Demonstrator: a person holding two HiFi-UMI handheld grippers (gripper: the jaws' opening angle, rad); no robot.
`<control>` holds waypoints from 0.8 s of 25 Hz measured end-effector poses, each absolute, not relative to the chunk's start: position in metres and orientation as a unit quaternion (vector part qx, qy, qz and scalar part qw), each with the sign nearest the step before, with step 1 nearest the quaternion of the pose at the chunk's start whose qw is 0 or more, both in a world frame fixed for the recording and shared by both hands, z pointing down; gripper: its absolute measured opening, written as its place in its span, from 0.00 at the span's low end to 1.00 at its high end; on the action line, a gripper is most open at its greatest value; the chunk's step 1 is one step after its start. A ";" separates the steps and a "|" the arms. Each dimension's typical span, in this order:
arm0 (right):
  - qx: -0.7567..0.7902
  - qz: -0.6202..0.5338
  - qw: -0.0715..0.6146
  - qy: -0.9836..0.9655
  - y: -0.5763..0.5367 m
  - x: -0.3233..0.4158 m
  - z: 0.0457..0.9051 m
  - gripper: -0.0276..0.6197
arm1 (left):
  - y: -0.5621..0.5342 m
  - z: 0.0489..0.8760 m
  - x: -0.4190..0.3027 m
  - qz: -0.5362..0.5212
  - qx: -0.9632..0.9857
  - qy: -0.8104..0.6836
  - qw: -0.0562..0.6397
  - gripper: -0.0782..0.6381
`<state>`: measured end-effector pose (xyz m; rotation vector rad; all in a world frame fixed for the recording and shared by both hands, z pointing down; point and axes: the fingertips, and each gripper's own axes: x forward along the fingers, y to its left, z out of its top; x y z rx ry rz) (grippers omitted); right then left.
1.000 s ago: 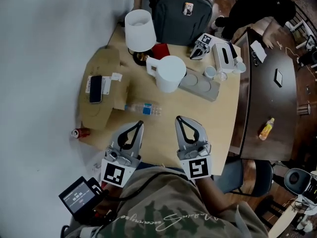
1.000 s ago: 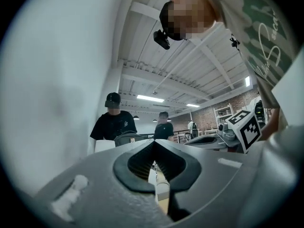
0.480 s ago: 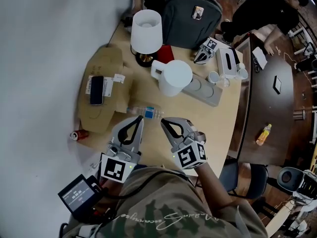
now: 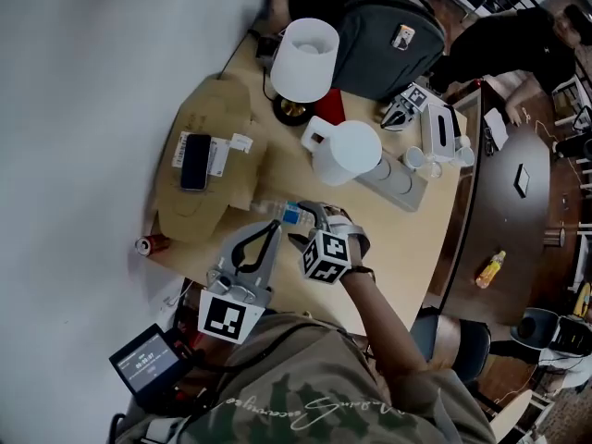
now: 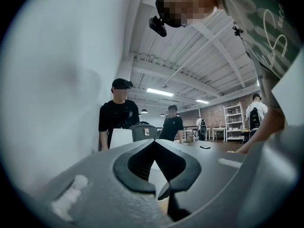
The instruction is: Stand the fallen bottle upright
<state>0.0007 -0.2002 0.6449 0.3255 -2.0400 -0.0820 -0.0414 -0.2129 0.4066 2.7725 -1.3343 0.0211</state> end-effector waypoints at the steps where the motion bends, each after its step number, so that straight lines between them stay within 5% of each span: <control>1: 0.132 -0.030 0.522 -0.842 -0.203 -0.001 0.654 0.54 | -0.215 0.407 -0.046 0.006 0.898 -0.438 0.033 0.11; 20: -0.008 0.023 0.652 -0.757 -0.206 -0.006 0.793 0.53 | -0.253 0.454 -0.093 0.054 0.886 -0.460 0.000 0.11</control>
